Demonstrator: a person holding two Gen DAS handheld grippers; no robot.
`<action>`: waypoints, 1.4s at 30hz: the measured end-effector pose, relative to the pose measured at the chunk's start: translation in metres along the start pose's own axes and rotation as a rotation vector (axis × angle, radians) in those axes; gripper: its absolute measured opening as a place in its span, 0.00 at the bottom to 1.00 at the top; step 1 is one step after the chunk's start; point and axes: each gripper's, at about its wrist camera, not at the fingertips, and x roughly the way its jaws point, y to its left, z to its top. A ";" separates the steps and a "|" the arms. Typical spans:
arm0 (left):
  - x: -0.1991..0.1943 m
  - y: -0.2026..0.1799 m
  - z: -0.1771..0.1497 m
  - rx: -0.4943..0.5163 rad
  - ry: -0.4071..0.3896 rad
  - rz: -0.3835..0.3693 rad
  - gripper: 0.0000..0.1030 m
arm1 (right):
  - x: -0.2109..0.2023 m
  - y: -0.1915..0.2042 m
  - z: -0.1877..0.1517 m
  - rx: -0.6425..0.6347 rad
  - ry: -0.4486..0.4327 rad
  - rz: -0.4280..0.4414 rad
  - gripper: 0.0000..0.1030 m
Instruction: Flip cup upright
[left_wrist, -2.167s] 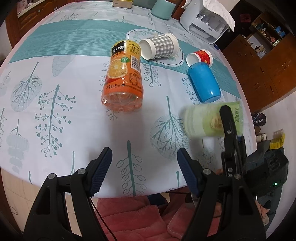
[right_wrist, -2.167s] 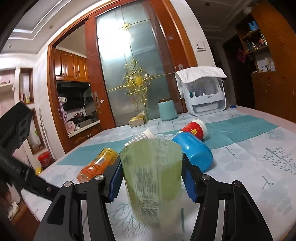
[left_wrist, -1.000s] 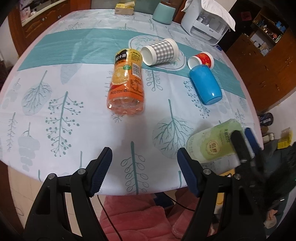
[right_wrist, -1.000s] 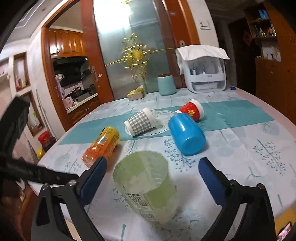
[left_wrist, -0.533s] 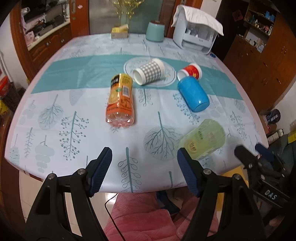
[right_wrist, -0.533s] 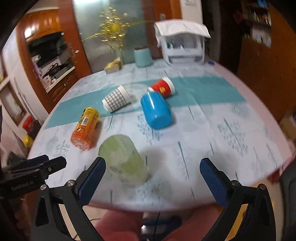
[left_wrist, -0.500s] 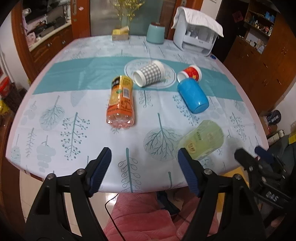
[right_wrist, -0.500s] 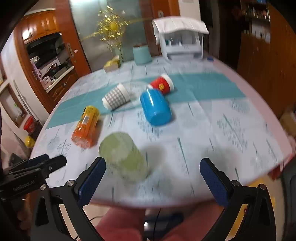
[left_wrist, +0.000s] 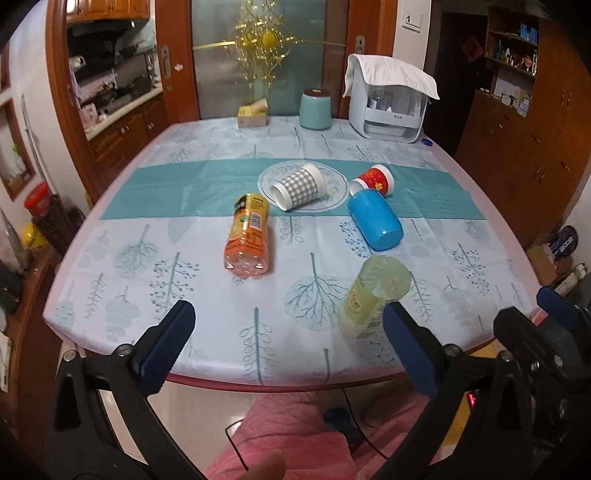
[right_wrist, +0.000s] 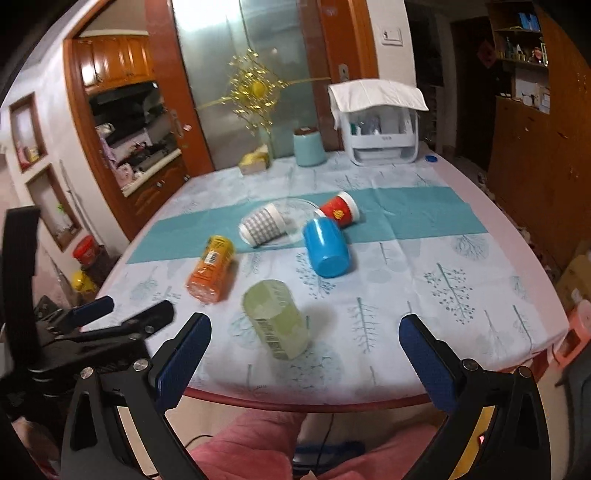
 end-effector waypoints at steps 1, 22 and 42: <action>-0.003 -0.001 -0.002 0.002 -0.006 0.011 0.99 | -0.005 0.003 -0.002 -0.002 0.003 0.004 1.00; -0.012 -0.005 -0.003 0.016 -0.042 0.043 0.99 | 0.000 -0.001 -0.005 0.015 -0.003 -0.023 1.00; -0.001 -0.002 0.001 0.008 -0.023 0.015 0.99 | 0.015 0.001 -0.003 0.014 0.020 -0.021 1.00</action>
